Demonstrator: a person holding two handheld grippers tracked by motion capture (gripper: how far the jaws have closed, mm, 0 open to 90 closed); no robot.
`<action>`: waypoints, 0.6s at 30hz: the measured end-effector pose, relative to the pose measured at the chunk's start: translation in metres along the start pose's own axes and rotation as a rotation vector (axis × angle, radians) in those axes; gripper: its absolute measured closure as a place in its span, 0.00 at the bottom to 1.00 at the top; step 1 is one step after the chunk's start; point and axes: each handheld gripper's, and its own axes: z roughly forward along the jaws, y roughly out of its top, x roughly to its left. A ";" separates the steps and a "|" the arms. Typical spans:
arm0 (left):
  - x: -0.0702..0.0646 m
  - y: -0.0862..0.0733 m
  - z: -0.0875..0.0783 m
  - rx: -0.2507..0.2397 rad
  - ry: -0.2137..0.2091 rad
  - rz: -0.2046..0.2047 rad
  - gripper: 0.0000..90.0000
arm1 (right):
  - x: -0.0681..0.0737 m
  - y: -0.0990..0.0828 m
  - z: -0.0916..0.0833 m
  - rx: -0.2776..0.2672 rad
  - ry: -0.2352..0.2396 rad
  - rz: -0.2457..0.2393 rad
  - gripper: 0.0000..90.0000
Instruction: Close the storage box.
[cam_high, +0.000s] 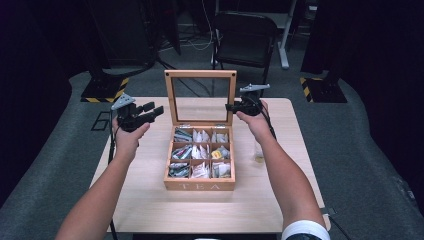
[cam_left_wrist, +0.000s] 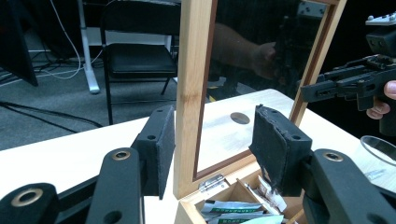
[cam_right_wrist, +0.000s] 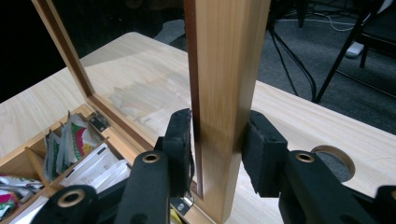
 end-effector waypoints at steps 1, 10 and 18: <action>0.000 0.000 0.000 0.000 -0.001 0.003 0.55 | 0.000 0.000 0.000 0.001 0.003 -0.003 0.72; -0.001 0.000 0.000 0.001 -0.006 0.006 0.55 | 0.002 -0.001 -0.005 0.006 0.019 -0.034 0.72; -0.005 0.002 0.001 0.002 -0.012 0.009 0.55 | 0.005 -0.006 -0.012 -0.016 0.048 -0.041 0.70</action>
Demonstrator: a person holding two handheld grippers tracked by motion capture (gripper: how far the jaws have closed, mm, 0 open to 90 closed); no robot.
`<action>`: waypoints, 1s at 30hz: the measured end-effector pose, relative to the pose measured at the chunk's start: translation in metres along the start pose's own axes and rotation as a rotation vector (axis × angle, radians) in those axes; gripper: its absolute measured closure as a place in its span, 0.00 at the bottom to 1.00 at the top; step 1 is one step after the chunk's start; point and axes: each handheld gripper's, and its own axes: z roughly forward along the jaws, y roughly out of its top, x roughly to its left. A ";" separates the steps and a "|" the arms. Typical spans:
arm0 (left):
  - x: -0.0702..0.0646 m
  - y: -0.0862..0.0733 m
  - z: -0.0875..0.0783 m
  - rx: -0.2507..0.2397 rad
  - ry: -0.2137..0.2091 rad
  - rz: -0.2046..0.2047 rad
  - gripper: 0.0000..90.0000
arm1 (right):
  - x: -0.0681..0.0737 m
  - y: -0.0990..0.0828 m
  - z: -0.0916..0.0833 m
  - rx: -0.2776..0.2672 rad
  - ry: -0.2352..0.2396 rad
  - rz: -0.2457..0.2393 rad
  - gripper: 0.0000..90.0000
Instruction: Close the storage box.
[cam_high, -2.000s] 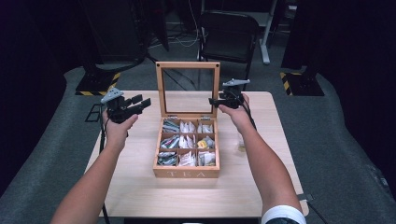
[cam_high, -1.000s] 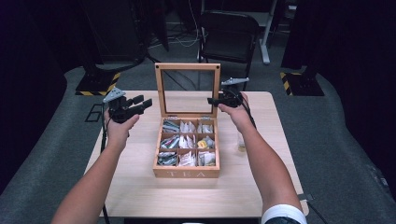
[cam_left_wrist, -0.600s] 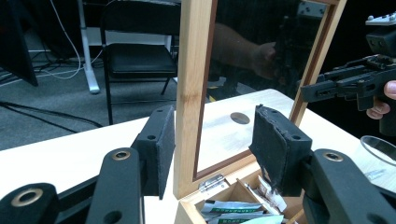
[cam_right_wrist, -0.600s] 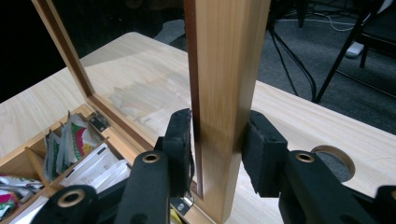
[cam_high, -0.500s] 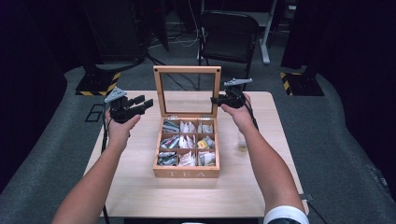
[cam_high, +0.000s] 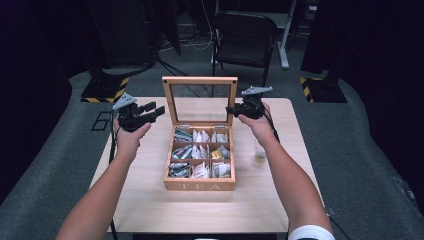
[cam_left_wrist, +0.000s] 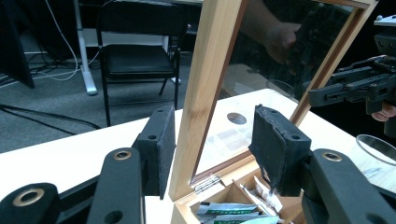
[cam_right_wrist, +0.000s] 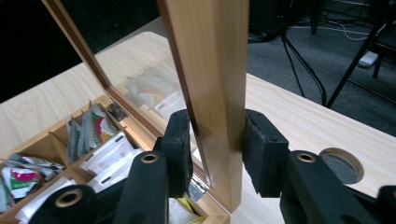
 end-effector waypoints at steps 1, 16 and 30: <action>-0.001 0.000 0.001 0.000 -0.004 0.000 0.55 | 0.000 0.000 -0.001 -0.005 0.006 0.007 0.70; -0.009 0.003 0.004 -0.002 -0.028 0.030 0.57 | 0.010 0.001 -0.015 -0.027 0.024 -0.020 0.68; -0.017 0.007 -0.002 -0.018 -0.040 0.052 0.60 | 0.016 -0.006 -0.021 -0.031 0.032 -0.042 0.67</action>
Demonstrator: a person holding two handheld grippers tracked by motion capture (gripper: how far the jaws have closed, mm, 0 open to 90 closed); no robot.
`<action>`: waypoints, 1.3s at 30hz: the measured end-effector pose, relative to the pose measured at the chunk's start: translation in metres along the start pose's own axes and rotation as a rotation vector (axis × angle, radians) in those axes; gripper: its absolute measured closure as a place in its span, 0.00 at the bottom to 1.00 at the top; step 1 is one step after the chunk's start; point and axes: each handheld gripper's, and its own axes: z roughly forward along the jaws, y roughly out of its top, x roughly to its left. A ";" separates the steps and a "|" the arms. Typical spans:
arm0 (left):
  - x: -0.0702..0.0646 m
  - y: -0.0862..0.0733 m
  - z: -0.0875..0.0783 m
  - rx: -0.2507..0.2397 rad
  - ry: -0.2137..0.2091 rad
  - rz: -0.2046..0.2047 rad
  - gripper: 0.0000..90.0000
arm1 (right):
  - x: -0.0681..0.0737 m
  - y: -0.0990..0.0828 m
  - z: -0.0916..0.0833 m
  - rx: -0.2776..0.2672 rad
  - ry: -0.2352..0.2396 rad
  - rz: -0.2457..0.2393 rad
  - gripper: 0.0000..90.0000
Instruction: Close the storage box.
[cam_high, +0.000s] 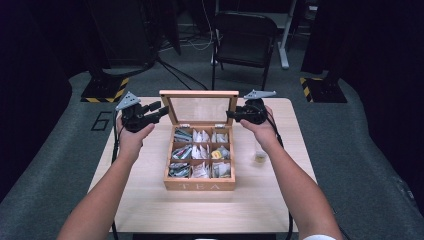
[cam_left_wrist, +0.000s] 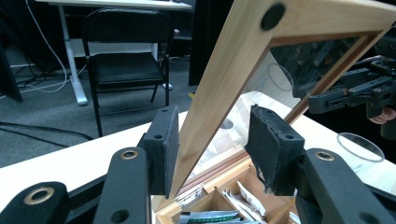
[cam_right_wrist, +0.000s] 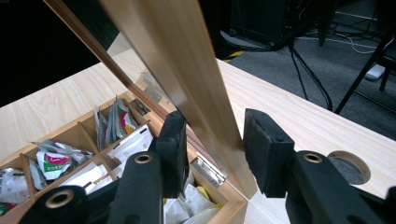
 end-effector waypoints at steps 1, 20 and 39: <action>-0.001 0.000 0.000 -0.004 -0.007 -0.001 0.60 | 0.001 0.000 0.000 0.002 0.002 0.001 0.66; -0.011 0.006 -0.004 0.003 -0.022 0.032 0.62 | 0.007 -0.008 -0.005 0.000 0.014 -0.028 0.64; -0.016 -0.001 -0.011 0.006 -0.031 0.038 0.62 | 0.021 -0.002 -0.035 -0.038 0.029 -0.030 0.59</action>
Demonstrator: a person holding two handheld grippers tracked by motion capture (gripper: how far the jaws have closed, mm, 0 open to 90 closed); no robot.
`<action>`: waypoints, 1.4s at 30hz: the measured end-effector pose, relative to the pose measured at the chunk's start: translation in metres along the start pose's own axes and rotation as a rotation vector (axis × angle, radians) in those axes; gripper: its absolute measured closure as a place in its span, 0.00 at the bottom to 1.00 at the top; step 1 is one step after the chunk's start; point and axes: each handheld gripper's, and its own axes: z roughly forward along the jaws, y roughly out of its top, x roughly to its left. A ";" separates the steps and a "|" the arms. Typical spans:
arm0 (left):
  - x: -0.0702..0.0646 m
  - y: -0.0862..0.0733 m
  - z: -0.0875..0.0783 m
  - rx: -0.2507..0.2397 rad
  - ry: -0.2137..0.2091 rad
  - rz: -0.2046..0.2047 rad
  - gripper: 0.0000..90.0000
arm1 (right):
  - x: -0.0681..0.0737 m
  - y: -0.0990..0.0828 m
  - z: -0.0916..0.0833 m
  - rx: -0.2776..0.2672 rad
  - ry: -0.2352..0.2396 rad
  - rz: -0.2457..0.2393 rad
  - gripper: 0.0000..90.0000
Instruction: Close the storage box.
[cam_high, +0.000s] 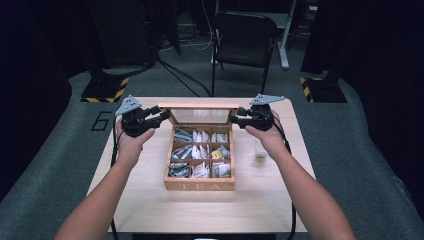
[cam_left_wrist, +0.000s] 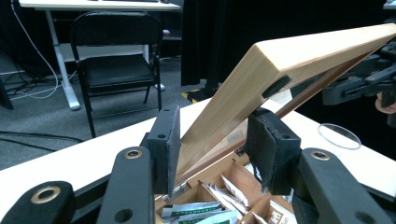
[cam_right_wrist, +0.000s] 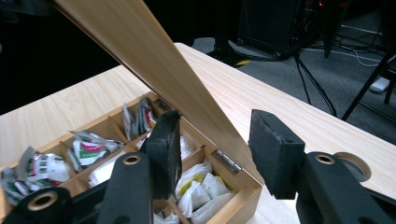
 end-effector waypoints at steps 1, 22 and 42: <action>0.000 -0.001 0.000 0.000 -0.003 0.000 0.62 | 0.002 0.001 -0.002 -0.001 0.002 -0.003 0.59; -0.006 -0.009 -0.008 0.011 -0.019 0.005 0.61 | 0.026 0.010 -0.032 -0.020 0.030 -0.045 0.59; -0.014 -0.025 -0.020 0.032 -0.047 -0.011 0.60 | 0.042 0.004 -0.041 -0.028 0.032 -0.074 0.59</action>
